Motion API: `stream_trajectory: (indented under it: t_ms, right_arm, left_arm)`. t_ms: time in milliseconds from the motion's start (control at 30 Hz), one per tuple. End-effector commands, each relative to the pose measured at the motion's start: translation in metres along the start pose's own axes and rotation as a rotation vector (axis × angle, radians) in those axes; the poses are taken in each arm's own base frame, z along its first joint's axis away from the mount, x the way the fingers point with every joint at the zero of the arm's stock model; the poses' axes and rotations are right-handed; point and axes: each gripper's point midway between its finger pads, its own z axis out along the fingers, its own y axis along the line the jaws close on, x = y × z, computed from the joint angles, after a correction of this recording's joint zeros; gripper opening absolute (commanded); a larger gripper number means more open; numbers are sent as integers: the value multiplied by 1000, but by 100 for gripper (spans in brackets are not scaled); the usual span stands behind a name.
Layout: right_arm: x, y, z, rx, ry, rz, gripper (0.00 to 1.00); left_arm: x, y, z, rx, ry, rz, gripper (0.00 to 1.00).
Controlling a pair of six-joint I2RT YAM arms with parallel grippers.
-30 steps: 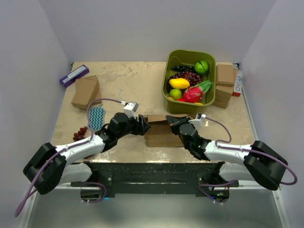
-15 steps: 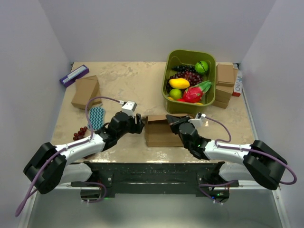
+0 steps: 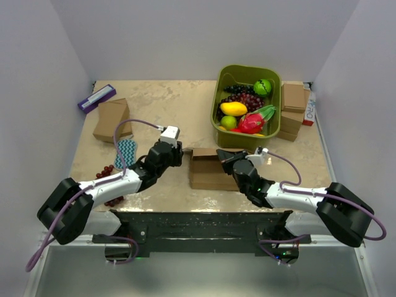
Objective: Fold the paper box
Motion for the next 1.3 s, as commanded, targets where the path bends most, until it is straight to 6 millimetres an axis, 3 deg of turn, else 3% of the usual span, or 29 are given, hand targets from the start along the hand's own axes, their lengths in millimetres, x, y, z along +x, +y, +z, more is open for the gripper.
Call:
stream_trajectory:
  t_ms: [0,267,400,567,667,733,900,1033,1267]
  right_arm:
    - [-1,-23,2,75,-18,-89,0]
    - [-2,-24,3,84,-19,-97,0]
    - [-5,-19,2,80,-29,-84,0]
    - [-16,-4,2,94,-61,-77,0]
    - [-25,0,4,122,-59,-51,0]
    - [-27,3,5,145,-38,-47,0]
    - [-33,11,7,171,-17,-31,0]
    - [-27,10,9,180,28,-10,0]
    - [-17,11,7,167,84,27,0]
  left_arm:
    - [-46,10,12,-77,-145,30,46]
    - [-72,8,34,-93,-184,80,45]
    - [-80,6,33,-79,-187,80,47]
    - [-85,-1,-1,48,-256,38,57]
    - [-83,-5,-27,141,-295,17,58]
    - [-75,-11,-42,200,-293,-2,62]
    - [-51,-31,-56,355,-249,57,76]
    - [-43,-49,-49,448,-217,117,80]
    - [-44,-34,-18,324,-202,171,84]
